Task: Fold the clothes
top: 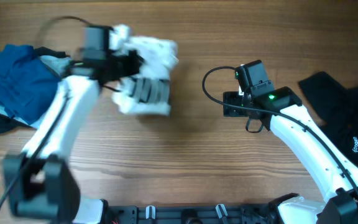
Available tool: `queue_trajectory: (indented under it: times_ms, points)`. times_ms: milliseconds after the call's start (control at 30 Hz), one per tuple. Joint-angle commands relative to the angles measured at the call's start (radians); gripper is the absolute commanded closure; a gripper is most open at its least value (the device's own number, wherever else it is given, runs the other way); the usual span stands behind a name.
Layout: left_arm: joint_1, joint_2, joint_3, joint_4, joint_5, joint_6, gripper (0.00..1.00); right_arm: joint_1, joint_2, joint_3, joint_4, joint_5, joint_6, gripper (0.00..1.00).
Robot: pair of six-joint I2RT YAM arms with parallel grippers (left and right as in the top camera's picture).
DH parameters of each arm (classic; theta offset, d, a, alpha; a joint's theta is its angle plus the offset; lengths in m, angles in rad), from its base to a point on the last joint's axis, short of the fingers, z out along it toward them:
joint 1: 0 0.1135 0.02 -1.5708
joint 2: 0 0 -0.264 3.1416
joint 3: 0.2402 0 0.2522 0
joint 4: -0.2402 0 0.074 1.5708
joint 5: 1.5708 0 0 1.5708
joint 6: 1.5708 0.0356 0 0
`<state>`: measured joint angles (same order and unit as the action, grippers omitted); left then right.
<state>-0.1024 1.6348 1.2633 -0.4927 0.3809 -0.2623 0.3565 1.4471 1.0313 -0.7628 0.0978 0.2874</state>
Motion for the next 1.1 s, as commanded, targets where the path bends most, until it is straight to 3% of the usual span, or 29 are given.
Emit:
queue_trajectory:
  times_ms: [0, 233, 467, 667, 733, 800, 833, 900, 967, 1000, 1067]
  points:
    - [0.18, -0.154, 0.002, 0.022, -0.185, 0.024, 0.95, -0.001, -0.018, 0.02, -0.001, 0.014, 0.012, 0.21]
    - [0.548, -0.167, 0.002, 0.16, -0.215, 0.016, 0.9, -0.001, -0.018, 0.02, -0.002, 0.014, 0.012, 0.21]
    - [0.687, -0.066, 0.001, 0.267, -0.215, 0.016, 0.82, -0.001, -0.018, 0.02, -0.008, 0.013, 0.011, 0.21]
    - [0.777, 0.069, 0.001, 0.301, -0.22, 0.016, 0.65, -0.001, -0.018, 0.02, -0.013, 0.012, 0.011, 0.21]
    - [0.813, 0.098, 0.001, 0.303, -0.233, 0.016, 0.68, -0.001, -0.018, 0.02, -0.015, 0.006, 0.011, 0.21]
    - [0.836, 0.098, 0.002, 0.314, -0.225, 0.016, 0.51, -0.001, -0.018, 0.02, -0.017, 0.006, 0.011, 0.21]
    - [0.843, 0.092, 0.002, 0.33, -0.187, 0.016, 0.49, -0.001, -0.018, 0.02, -0.016, 0.006, 0.011, 0.21]
    - [0.847, 0.068, 0.002, 0.369, -0.069, 0.016, 0.5, -0.001, -0.018, 0.02, -0.015, 0.006, 0.011, 0.2]
    - [0.832, 0.043, 0.002, 0.442, 0.055, 0.016, 0.59, -0.001, -0.018, 0.02, -0.015, 0.006, 0.011, 0.21]
    - [0.817, 0.04, 0.002, 0.463, 0.086, 0.016, 0.67, -0.001, -0.018, 0.02, -0.015, 0.006, 0.011, 0.21]
    - [0.798, 0.053, 0.001, 0.459, 0.069, 0.016, 0.72, -0.001, -0.018, 0.02, -0.013, 0.006, 0.011, 0.21]
